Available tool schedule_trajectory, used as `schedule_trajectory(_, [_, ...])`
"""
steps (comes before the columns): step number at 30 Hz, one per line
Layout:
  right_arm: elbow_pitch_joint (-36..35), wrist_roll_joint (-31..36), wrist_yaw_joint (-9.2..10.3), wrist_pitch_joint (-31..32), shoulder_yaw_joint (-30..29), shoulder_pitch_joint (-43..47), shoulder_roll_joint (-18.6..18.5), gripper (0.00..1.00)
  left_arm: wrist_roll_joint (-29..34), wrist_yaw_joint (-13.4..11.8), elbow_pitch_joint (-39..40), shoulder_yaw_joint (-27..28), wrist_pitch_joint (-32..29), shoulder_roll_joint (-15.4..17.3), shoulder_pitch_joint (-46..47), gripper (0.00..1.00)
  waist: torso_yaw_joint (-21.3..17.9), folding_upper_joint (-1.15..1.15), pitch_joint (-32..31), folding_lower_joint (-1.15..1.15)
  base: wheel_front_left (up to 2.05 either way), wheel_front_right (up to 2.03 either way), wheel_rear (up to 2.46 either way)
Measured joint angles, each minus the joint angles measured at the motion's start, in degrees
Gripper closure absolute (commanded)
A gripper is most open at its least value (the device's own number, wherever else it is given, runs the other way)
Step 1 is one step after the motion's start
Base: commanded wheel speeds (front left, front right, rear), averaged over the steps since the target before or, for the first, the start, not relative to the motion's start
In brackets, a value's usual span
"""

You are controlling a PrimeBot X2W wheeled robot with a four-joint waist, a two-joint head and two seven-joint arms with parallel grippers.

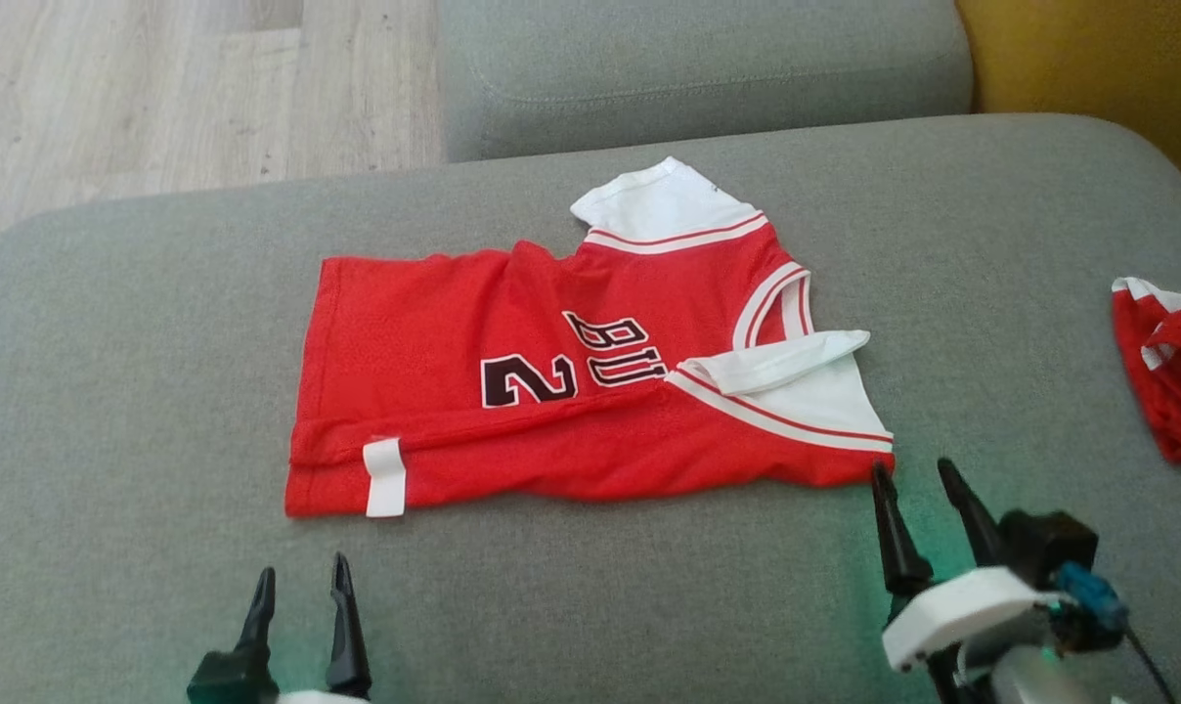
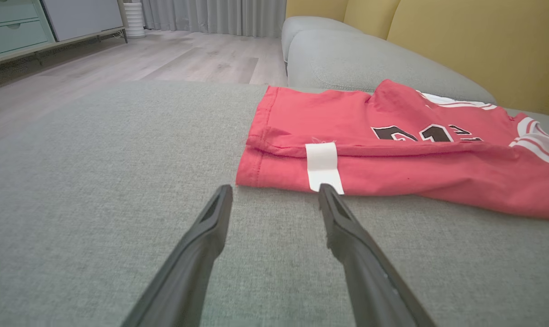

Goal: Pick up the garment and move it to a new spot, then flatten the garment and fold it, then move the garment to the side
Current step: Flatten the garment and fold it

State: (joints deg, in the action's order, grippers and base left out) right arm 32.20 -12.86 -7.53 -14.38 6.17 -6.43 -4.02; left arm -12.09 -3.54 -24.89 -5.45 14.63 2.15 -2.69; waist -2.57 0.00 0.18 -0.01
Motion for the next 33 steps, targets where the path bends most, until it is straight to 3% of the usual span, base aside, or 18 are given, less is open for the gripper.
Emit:
schedule_trajectory(16, [3.25, -0.36, 0.0, 0.0, -1.37, -1.1, 1.07, 0.0, -0.34, 0.11, 0.8, -1.69, 0.0, 0.15, 0.27, 0.0, 0.11, 0.0, 2.17, 0.01, 0.0, 0.0, 0.0])
schedule_trajectory(27, [17.5, -1.26, 0.0, -0.73, -2.75, -11.39, 1.11, 0.0, -1.56, 0.59, 0.47, -3.83, 0.0, 0.16, 5.88, 0.0, 2.38, 0.0, 8.49, 0.02, 0.0, 0.0, 0.0])
schedule_trajectory(28, [18.53, -1.26, 0.0, -0.9, -2.33, -12.02, 1.02, 0.04, -1.56, 0.59, 0.46, -3.83, 0.0, 0.21, 5.89, 0.0, 2.57, 0.0, 8.84, 0.02, 0.0, 0.0, 0.0])
schedule_trajectory(29, [19.44, -1.29, 0.0, -1.23, -1.72, -12.82, 0.92, 0.25, -1.56, 0.59, 0.45, -3.82, 0.0, 0.21, 5.92, 0.0, 2.72, 0.0, 9.12, 0.02, 0.0, 0.0, 0.0])
schedule_trajectory(30, [20.3, -1.45, 0.0, -1.27, -0.94, -13.61, 0.7, 0.55, -1.64, 0.59, 0.42, -3.8, 0.0, 0.19, 5.94, 0.0, 2.8, 0.0, 9.33, 0.02, 0.0, 0.0, 0.0])
schedule_trajectory(31, [21.05, -1.72, 0.0, -1.32, -0.37, -14.37, 0.56, 1.0, -2.15, 0.6, 0.37, -3.72, 0.0, 0.2, 5.95, 0.0, 2.81, 0.0, 9.45, 0.02, 0.0, 0.0, 0.0])
schedule_trajectory(33, [22.05, -2.22, 0.0, -1.32, 0.92, -15.37, 0.53, 1.0, -3.01, 0.63, 0.33, -3.28, 0.0, 0.2, 6.12, 0.0, 2.58, 0.0, 9.49, 0.02, 0.0, 0.0, 0.0])
